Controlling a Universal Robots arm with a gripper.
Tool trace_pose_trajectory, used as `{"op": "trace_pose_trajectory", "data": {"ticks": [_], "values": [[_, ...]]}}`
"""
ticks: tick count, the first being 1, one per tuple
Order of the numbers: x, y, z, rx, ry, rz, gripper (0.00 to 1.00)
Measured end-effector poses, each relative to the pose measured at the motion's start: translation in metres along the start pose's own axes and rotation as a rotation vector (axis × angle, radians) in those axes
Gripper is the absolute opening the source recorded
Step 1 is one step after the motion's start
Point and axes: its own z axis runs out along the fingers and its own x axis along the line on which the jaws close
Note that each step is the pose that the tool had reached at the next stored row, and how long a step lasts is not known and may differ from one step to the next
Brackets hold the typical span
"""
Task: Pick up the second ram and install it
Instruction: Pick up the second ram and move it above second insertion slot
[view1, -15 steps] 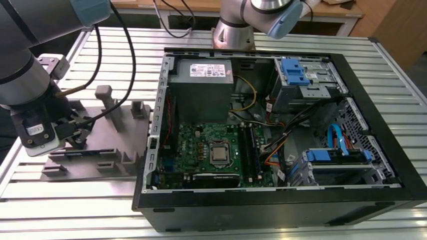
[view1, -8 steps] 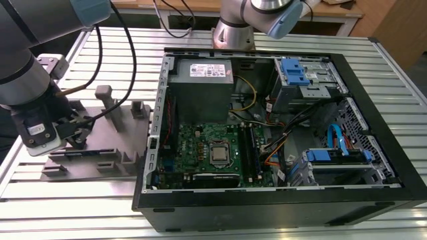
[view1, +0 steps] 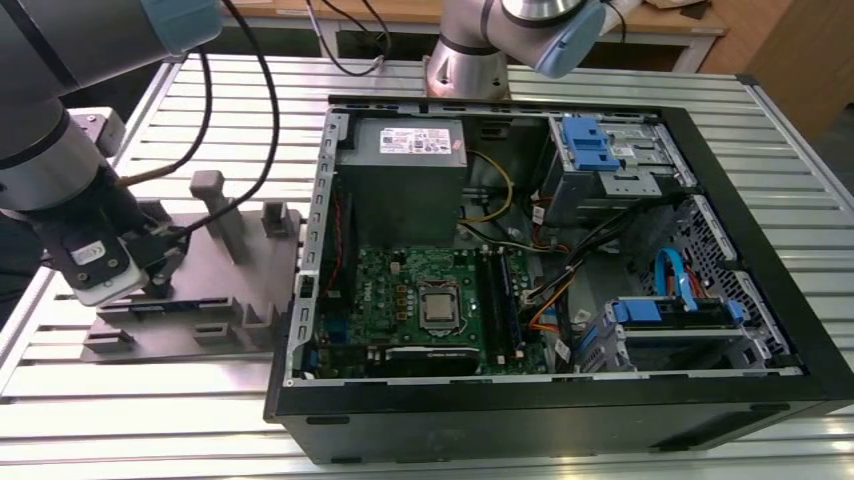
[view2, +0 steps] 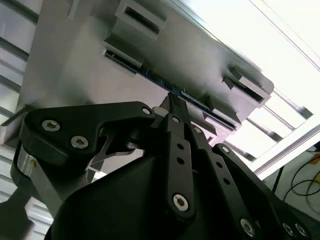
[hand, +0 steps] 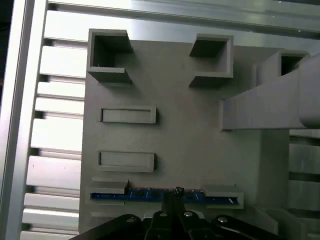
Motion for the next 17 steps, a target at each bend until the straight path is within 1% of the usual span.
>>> {"op": "trace_pose_trajectory", "data": {"ticks": [8, 17], "values": [[0.0000, 0.0000, 0.0001, -0.0034, 0.0064, -0.144, 0.11], [0.0000, 0.0000, 0.0002, -0.0068, 0.0128, -0.288, 0.11]]}}
